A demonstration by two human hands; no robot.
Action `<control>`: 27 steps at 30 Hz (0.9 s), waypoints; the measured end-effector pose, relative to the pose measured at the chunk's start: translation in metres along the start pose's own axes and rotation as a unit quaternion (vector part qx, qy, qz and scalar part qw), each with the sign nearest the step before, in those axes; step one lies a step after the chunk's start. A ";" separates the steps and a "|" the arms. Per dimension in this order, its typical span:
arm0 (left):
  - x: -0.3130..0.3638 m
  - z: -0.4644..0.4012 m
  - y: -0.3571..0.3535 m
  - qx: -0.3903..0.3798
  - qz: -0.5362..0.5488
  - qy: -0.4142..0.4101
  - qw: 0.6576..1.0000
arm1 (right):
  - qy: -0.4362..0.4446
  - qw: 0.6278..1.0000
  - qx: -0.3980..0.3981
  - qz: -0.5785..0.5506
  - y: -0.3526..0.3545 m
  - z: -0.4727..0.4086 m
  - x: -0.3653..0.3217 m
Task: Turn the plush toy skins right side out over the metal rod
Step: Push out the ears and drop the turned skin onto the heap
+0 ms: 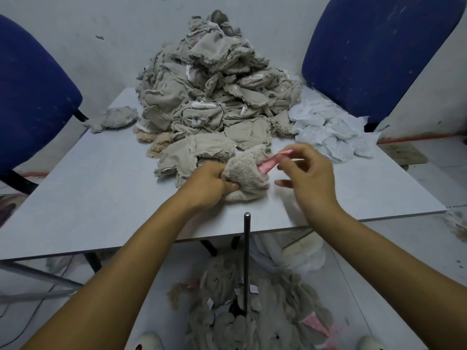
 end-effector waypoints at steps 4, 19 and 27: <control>-0.002 0.002 0.036 0.126 -0.120 0.000 0.985 | -0.126 0.978 0.101 -0.129 0.022 -0.013 0.013; 0.006 0.009 -0.003 -0.041 -0.123 -0.097 0.987 | -0.155 0.976 -0.104 -0.112 -0.020 -0.005 0.033; 0.003 -0.004 -0.005 0.031 0.134 -0.009 0.990 | -0.028 0.987 -0.106 -0.118 -0.019 -0.006 0.004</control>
Point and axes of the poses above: each hand's wrist, its own z-axis away from the middle knuckle, its own y-axis out of the back of the hand, x = y × z, the point moved 6 cm from there along -z, towards the middle knuckle, and after that the axes turned 12 degrees about z, right-handed, at the moved point
